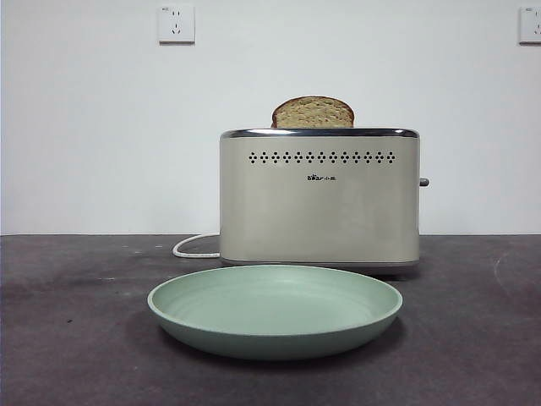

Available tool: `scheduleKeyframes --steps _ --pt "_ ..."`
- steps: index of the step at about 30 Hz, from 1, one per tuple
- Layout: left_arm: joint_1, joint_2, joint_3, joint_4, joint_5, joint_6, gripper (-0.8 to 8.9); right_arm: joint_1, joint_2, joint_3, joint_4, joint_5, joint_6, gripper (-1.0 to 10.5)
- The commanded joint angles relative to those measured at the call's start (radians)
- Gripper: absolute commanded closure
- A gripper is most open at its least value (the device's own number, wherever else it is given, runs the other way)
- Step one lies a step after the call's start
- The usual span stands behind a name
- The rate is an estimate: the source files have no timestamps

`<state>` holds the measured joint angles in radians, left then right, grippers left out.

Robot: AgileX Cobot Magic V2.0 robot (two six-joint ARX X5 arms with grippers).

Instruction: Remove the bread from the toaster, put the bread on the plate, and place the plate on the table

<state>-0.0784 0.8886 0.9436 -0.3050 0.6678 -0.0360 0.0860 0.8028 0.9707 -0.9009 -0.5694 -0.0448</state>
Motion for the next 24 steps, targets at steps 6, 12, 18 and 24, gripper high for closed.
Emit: scheduleKeyframes --steps 6,12,18,24 --pt "-0.151 0.263 0.043 0.237 -0.110 0.007 3.10 0.009 0.035 0.002 0.002 -0.002 -0.005 4.1" --pt "-0.240 0.475 0.128 0.396 -0.197 0.007 3.10 0.009 0.052 0.002 0.002 -0.001 -0.005 4.1" --pt "-0.295 0.695 0.277 0.423 -0.203 0.012 3.10 0.009 0.056 0.002 0.002 -0.001 -0.005 4.1" --pt "-0.341 0.853 0.409 0.430 -0.204 0.021 3.11 0.009 0.056 0.002 0.002 -0.001 -0.005 4.1"
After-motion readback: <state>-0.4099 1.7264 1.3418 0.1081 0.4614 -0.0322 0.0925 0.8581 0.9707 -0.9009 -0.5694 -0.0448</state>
